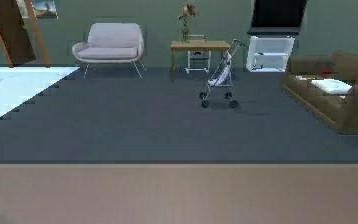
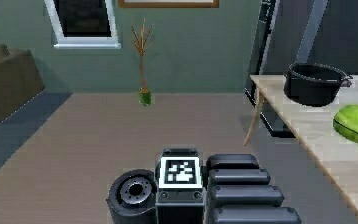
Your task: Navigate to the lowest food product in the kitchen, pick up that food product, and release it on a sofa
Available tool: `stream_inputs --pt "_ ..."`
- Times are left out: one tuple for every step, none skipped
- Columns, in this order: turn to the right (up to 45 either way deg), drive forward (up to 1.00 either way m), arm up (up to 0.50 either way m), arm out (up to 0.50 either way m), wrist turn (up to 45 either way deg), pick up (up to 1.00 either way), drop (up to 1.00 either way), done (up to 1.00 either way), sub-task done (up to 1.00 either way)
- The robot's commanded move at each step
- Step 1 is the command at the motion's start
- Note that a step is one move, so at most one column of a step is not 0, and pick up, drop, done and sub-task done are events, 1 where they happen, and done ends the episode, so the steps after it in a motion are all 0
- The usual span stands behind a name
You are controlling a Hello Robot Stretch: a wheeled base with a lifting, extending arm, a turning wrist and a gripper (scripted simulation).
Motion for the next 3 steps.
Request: stream_inputs --pt "27.0 0.00 0.00 0.00 0.0 0.00 0.00 0.00 0.00" --pt "0.0 1.00 0.00 0.00 0.0 0.00 0.00 0.00 0.00" --pt "0.0 1.00 0.00 0.00 0.0 0.00 0.00 0.00 0.00"
